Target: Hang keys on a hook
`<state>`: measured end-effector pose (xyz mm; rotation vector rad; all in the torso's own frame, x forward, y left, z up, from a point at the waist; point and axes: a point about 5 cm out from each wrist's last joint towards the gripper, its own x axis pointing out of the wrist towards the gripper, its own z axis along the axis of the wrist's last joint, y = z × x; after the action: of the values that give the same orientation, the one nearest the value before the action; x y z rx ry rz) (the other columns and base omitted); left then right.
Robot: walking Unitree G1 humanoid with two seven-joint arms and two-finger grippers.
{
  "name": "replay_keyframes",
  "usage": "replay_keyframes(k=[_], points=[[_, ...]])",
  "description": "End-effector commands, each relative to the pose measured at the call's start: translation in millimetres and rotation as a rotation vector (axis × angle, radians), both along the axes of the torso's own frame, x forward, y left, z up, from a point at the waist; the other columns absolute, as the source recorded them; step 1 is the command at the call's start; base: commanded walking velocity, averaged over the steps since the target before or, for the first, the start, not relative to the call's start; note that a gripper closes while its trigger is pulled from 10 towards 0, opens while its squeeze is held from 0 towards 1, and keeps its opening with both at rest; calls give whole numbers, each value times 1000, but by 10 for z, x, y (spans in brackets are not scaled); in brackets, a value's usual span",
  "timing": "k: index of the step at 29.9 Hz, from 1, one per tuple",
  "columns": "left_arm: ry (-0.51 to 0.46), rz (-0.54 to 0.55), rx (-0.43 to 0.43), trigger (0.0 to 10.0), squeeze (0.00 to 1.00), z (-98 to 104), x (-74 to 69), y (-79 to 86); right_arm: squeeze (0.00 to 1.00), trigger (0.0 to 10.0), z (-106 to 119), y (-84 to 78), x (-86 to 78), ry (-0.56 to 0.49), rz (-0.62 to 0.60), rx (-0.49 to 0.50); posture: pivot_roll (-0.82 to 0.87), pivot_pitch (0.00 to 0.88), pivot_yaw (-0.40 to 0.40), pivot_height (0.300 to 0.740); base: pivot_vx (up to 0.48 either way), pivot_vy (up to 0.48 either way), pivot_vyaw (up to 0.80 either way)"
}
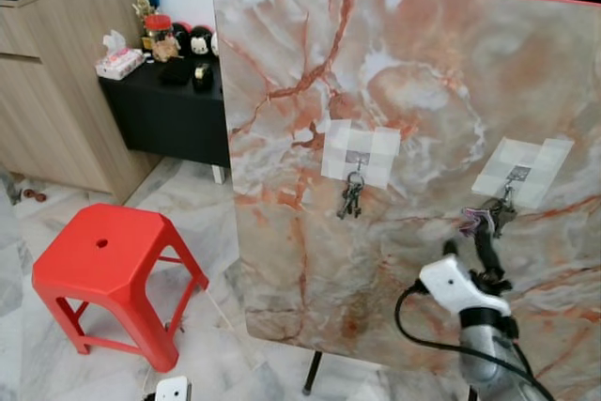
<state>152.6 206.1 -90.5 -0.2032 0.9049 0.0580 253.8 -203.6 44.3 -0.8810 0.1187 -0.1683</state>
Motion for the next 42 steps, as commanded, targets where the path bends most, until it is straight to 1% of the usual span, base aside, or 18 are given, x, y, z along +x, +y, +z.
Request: replay_keyframes(k=[1, 2, 3, 4, 5, 6, 9, 12, 15, 19, 23, 24, 28, 30, 34, 37, 40, 42], points=[[33, -21, -7, 10000, 0, -34, -53, -49, 490, 10000, -137, -7, -27, 87, -7, 120, 98, 0, -71, 740, 0, 0, 0], [33, -21, -7, 10000, 0, -34, -53, -49, 490, 10000, -137, -7, -27, 87, -7, 120, 98, 0, -71, 740, 0, 0, 0], [34, -25, -5, 10000, 0, -34, -52, -53, 133, 10000, -209, 17, -42, 132, -6, 189, 98, 0, -70, 740, 0, 0, 0], [34, -29, -4, 10000, 0, -35, -50, -60, 0, 10000, -307, 45, -69, 189, -13, 281, 98, 0, -70, 740, 0, 0, 0], [35, -31, -4, 10000, 0, -36, -50, -64, 0, 10000, -366, 50, -85, 224, -25, 331, 100, 0, -71, 740, 0, 0, 0], [36, -32, -3, 10000, 0, -37, -49, -70, 0, 10000, -504, 71, -126, 293, -71, 493, 100, 0, -71, 740, 0, 0, 0], [36, -33, -2, 10000, 0, -38, -47, -77, 0, 10000, -648, 64, -178, 351, -151, 639, 102, 0, -69, 740, 0, 0, 0], [39, -36, 2, 10000, 0, -39, -42, -92, 0, 10000, -891, 40, -300, 453, -289, 848, 103, 0, -67, 740, 0, 0, 0], [42, -41, 6, 10000, 0, -40, -35, -104, 0, 10000, -1034, 9, -426, 510, -380, 927, 109, 0, -60, 740, 0, 0, 0], [41, -45, 20, 10000, 0, -31, -10, -97, 0, 10000, -1204, -4, -660, 603, -465, 937, 101, 0, -49, 740, 0, 0, 0], [37, -57, 37, 10000, 0, -13, 25, -57, 0, 10000, -1319, -26, -861, 646, -572, 1005, 91, 0, -41, 740, 0, 0, 0], [33, -61, 44, 10000, 0, 0, 38, -18, 0, 10000, -1381, -11, -986, 695, -591, 1012, 101, 0, -35, 740, 0, 0, 0], [22, -69, 64, 10000, 0, 37, 66, 104, 0, 10000, -1463, 7, -1182, 759, -638, 991, 120, 0, -18, 740, 0, 0, 0], [18, -75, 75, 10000, 0, 53, 70, 167, 0, 10000, -1474, 18, -1208, 751, -666, 1007, 116, 0, -6, 740, 0, 0, 0], [30, -89, 109, 10000, 0, 76, 40, 309, 0, 10000, -1476, 114, -1174, 772, -596, 1010, 73, 0, 27, 740, 0, 0, 0], [33, -86, 122, 10000, 0, 79, 26, 342, 0, 10000, -1465, 131, -1136, 764, -587, 1018, 73, 0, 29, 740, 0, 0, 0], [30, -79, 122, 10000, 0, 78, 20, 347, 0, 10000, -1469, 119, -1138, 828, -549, 928, 88, 0, 18, 740, 0, 0, 0], [33, -76, 113, 10000, 0, 73, 13, 340, 0, 10000, -1470, 109, -1142, 820, -571, 949, 97, 0, 12, 740, 0, 0, 0]])
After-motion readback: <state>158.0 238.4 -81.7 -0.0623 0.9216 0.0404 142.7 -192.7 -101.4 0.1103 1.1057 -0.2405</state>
